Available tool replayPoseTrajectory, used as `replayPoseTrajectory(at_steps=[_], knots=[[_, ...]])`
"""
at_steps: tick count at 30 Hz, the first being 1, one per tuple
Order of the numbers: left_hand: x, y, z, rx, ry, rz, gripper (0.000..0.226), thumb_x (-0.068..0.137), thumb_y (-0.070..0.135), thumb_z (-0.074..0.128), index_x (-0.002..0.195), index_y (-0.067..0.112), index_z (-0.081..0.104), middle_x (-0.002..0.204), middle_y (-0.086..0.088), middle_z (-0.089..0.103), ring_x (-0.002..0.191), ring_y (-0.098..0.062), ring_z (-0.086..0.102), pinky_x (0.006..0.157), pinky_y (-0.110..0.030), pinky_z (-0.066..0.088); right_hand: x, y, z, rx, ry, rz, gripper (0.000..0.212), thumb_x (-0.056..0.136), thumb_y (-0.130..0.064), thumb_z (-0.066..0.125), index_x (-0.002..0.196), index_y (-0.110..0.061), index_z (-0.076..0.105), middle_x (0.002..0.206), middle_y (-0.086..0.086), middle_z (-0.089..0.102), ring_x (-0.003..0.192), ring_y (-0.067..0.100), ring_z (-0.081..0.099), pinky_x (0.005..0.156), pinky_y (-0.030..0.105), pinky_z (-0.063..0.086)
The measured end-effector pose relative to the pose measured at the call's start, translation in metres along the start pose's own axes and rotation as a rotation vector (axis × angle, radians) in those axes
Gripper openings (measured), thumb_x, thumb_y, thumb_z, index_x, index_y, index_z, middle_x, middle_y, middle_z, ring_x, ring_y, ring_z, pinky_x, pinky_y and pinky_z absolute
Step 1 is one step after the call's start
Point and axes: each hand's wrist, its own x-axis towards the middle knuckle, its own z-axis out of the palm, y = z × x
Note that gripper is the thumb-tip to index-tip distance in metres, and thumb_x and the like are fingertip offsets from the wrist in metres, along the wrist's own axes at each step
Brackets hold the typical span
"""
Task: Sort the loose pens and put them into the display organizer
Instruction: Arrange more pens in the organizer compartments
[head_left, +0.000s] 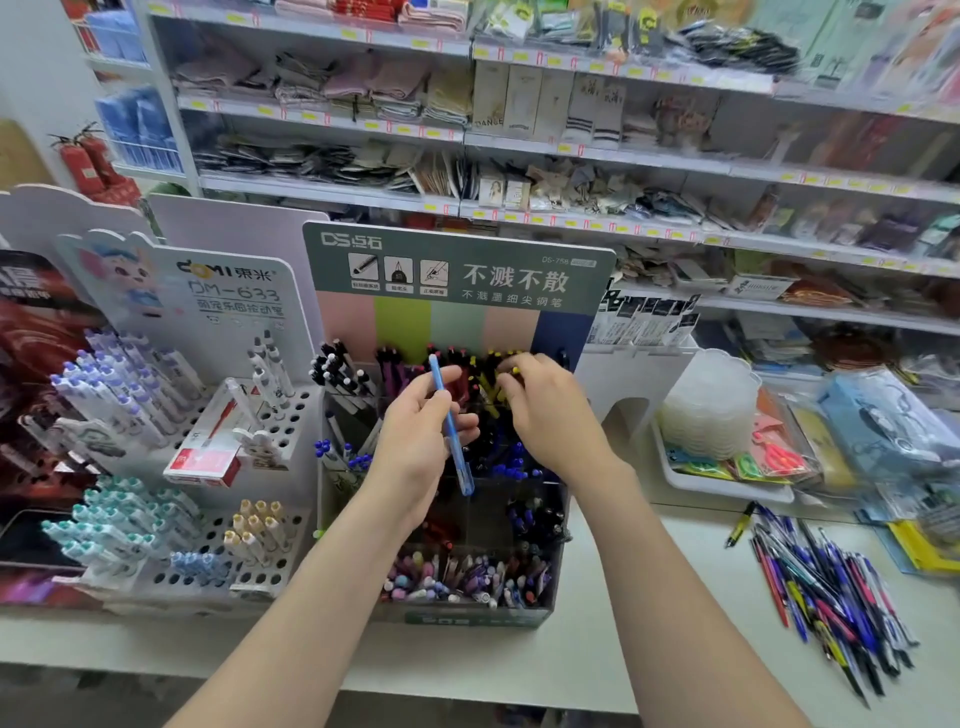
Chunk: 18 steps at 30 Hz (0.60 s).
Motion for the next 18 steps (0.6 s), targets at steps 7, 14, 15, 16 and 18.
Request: replayPoseTrajectory(at_steps=[7,14,15,16,18], knots=[[-0.006,-0.009,-0.006,0.032,0.031,0.023,0.024,0.111,0.014,0.053,0.125,0.023,0.070,0.101,-0.007,0.069,0.091,-0.019,0.069,0.088,-0.042,0.061,-0.006,-0.001,0.003,-0.192,-0.036,-0.014,0.037,0.098,-0.025,0.066,0.135,-0.029,0.063,0.117,-0.001,0.059,0.095,0.027,0.064,0.069,0.037,0.051],[-0.017,-0.017,-0.028,-0.049,0.095,0.024,0.027,0.104,0.009,0.066,0.130,0.010,0.062,0.100,-0.012,0.075,0.094,-0.029,0.076,0.077,-0.037,0.064,-0.060,-0.032,0.014,0.455,0.172,0.076,0.004,0.098,-0.023,0.070,0.101,-0.023,0.073,0.079,-0.011,0.068,0.071,0.012,0.064,0.062,0.024,0.052],[-0.019,-0.017,-0.030,-0.071,0.107,0.027,0.030,0.103,0.007,0.066,0.132,0.010,0.060,0.101,-0.013,0.075,0.094,-0.029,0.077,0.077,-0.038,0.064,-0.068,-0.034,0.018,0.551,0.070,0.114,0.006,0.100,-0.027,0.070,0.102,-0.025,0.075,0.078,-0.009,0.071,0.071,0.013,0.067,0.061,0.029,0.055],[-0.021,-0.017,-0.032,-0.085,0.122,0.033,0.033,0.103,0.006,0.066,0.134,0.011,0.057,0.102,-0.013,0.075,0.094,-0.030,0.078,0.077,-0.039,0.065,-0.076,-0.036,0.023,0.633,-0.012,0.149,0.009,0.101,-0.028,0.068,0.105,-0.027,0.076,0.079,-0.007,0.073,0.070,0.015,0.069,0.060,0.034,0.058],[-0.027,-0.015,-0.036,-0.060,0.146,0.068,0.038,0.102,0.005,0.067,0.136,0.018,0.054,0.103,-0.014,0.075,0.094,-0.032,0.079,0.078,-0.043,0.066,-0.087,-0.036,0.031,0.730,-0.097,0.193,0.014,0.105,-0.027,0.064,0.111,-0.029,0.077,0.079,-0.003,0.075,0.068,0.017,0.071,0.062,0.036,0.059]])
